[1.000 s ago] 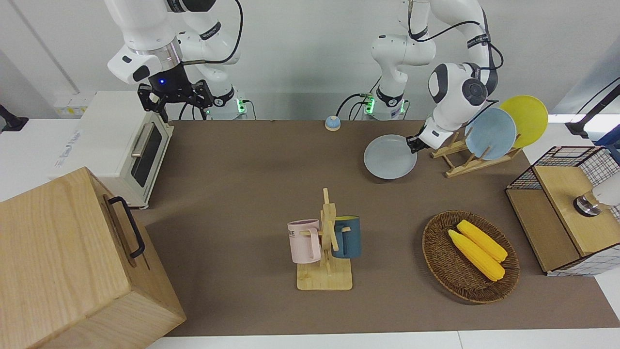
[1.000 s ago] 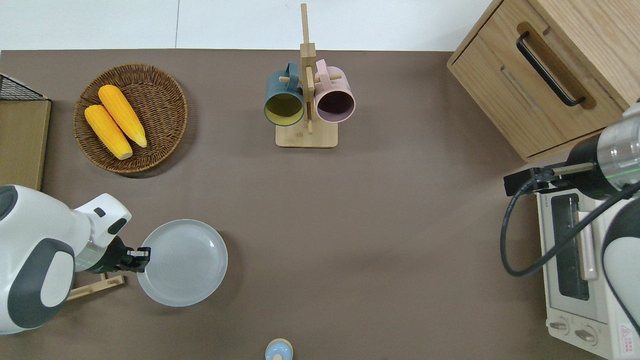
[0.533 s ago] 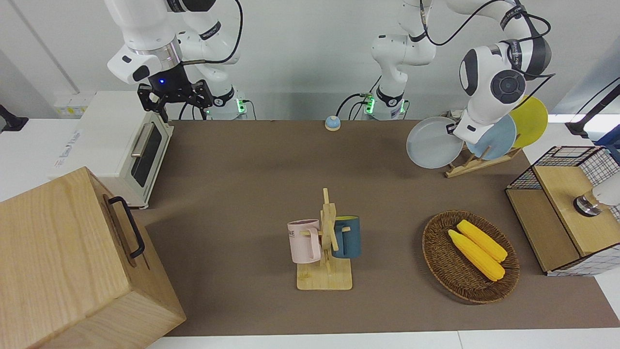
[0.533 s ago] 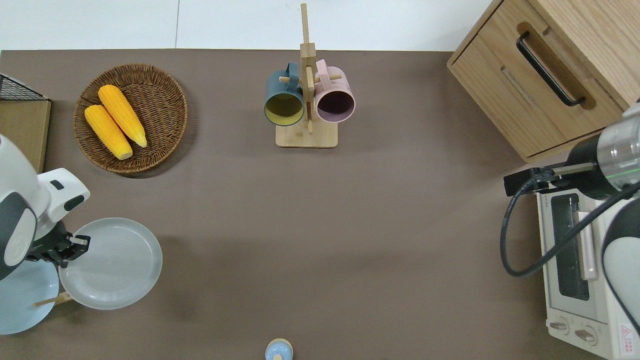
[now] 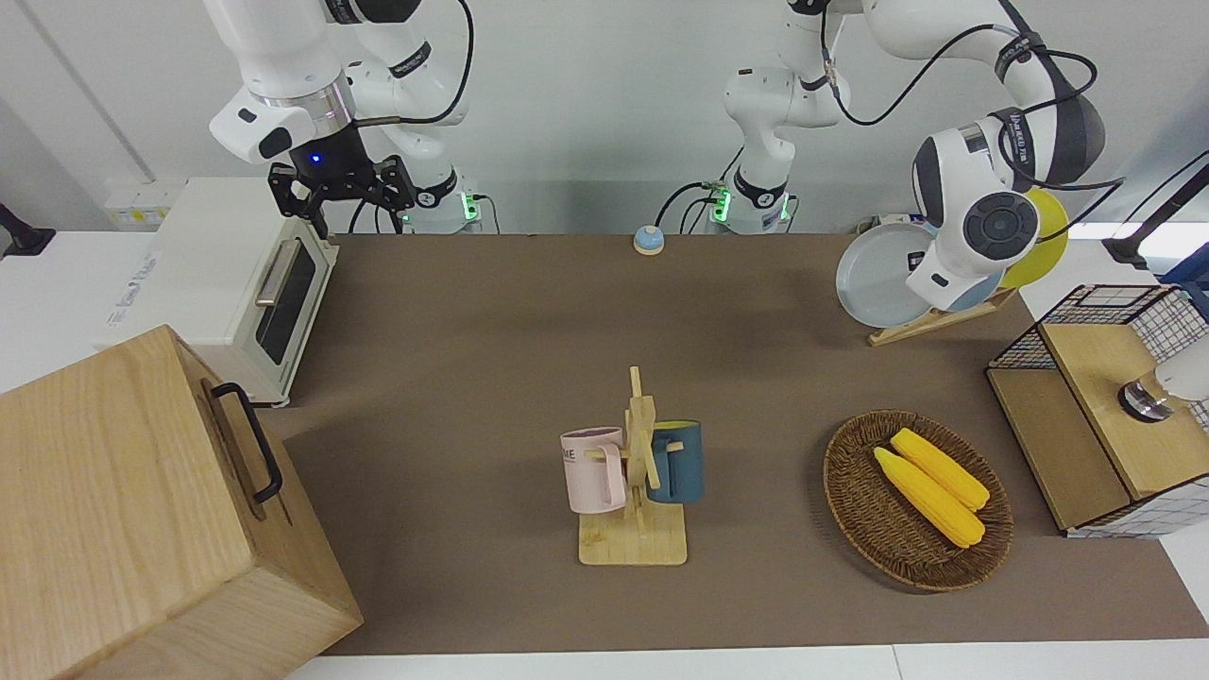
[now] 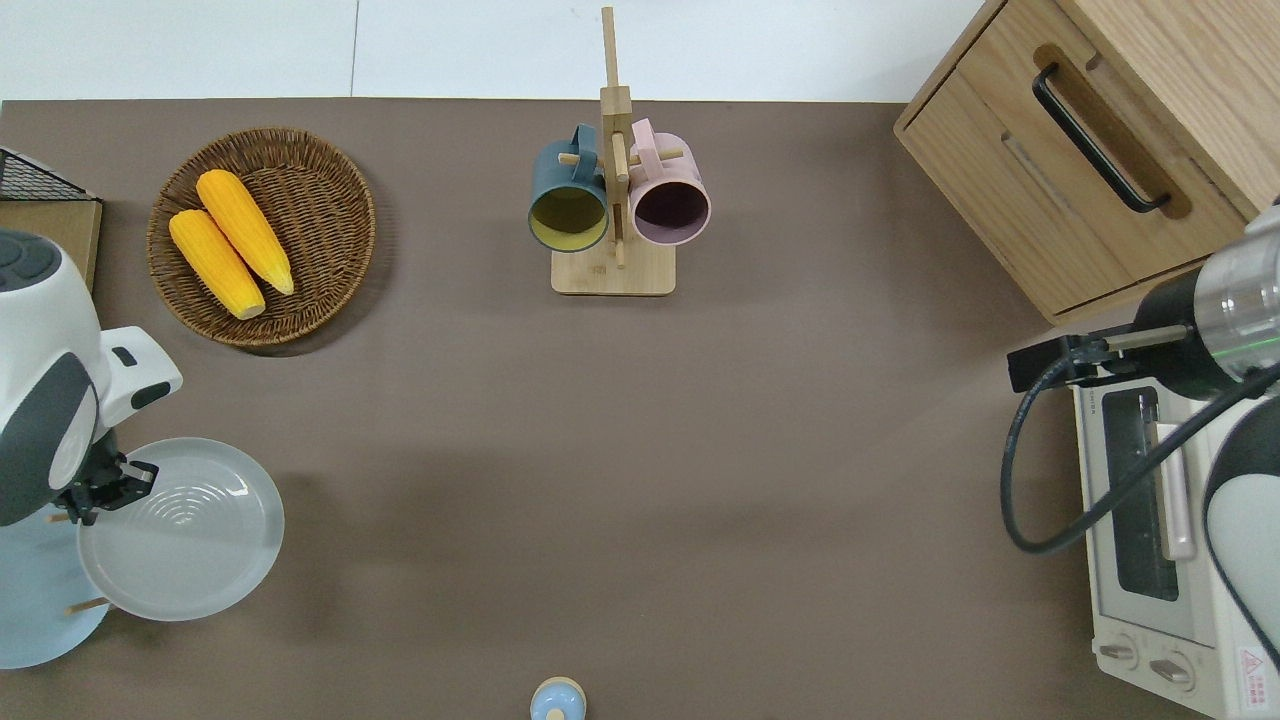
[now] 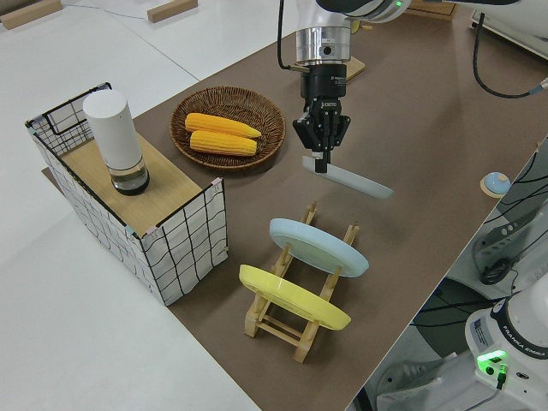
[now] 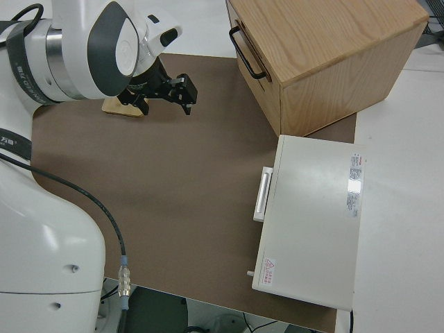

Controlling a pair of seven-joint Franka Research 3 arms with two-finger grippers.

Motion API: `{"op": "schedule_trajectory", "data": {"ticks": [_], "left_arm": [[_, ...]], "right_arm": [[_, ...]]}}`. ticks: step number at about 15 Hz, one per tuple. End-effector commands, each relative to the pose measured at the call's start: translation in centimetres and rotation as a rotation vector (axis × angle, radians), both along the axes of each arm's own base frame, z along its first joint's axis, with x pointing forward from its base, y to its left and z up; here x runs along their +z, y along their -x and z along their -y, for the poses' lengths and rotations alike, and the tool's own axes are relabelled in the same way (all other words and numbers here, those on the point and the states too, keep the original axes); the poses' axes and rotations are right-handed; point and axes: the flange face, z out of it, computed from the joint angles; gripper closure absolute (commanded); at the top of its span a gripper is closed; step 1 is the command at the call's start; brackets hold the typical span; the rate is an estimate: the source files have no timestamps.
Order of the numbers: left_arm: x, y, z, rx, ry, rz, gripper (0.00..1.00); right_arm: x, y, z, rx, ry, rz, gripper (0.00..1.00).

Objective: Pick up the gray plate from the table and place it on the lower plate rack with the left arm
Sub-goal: 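Lower the gray plate upright into the rack's lower slot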

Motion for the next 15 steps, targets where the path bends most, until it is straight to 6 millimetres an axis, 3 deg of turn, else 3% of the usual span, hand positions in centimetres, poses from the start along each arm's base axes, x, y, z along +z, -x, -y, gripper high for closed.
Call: {"op": "schedule_trajectory", "data": {"ticks": [1, 11, 15], "left_arm": [[-0.1, -1.5, -0.2, -0.039, -0.059, -0.092, 1.00], [-4.6, -2.6, 2.2, -0.194, -0.198, -0.324, 1.00], [-5.9, -2.8, 1.5, -0.233, -0.218, -0.396, 1.00]], "right_arm": [[0.4, 0.2, 0.2, -0.017, 0.003, -0.004, 0.017], [0.4, 0.2, 0.2, -0.017, 0.003, -0.004, 0.017], [0.4, 0.2, 0.2, -0.017, 0.005, -0.004, 0.017]]}}
